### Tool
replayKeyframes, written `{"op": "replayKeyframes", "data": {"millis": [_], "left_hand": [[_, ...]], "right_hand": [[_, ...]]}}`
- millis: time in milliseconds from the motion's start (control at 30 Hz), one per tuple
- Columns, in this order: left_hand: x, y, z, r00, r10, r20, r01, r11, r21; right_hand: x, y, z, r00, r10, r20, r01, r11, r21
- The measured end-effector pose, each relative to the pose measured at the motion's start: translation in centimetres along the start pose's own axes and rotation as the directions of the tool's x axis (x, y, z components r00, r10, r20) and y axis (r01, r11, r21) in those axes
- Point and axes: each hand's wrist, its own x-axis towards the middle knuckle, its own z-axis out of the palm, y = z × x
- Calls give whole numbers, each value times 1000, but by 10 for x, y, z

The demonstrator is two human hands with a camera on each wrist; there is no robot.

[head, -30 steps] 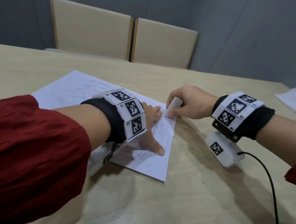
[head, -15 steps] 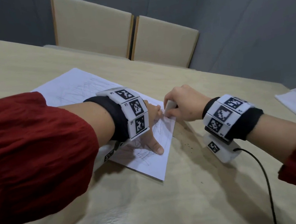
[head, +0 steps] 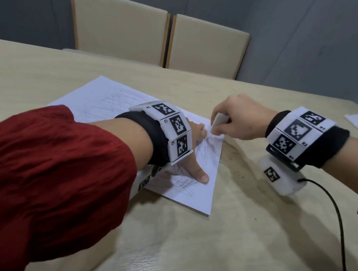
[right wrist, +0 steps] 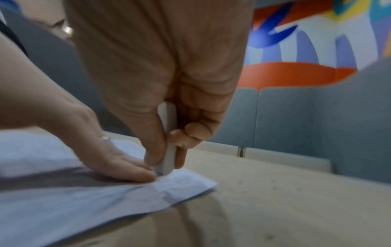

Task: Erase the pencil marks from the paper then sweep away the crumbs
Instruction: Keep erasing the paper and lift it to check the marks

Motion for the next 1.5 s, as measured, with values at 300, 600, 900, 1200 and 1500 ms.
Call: {"op": "replayKeyframes", "data": {"millis": [300, 600, 900, 1200, 1500], "left_hand": [[-12, -7, -1, 978, 114, 178, -137, 983, 123], [-7, -8, -1, 981, 130, 143, -145, 984, 102], [-5, -7, -2, 986, 130, 107, -141, 985, 103], [-11, -11, -4, 977, 167, 136, -189, 966, 173], [-5, -18, 6, 979, 135, 150, -156, 977, 145]], "right_hand": [[14, 3, 7, 999, 39, 7, -39, 999, -34], [6, 0, 13, 999, 42, -14, -42, 999, -4], [3, -9, 12, 999, 44, 27, -44, 999, -17], [4, -4, 10, 998, 45, 38, -45, 999, -21], [13, 1, 6, 996, 91, 9, -91, 996, 5]]}}
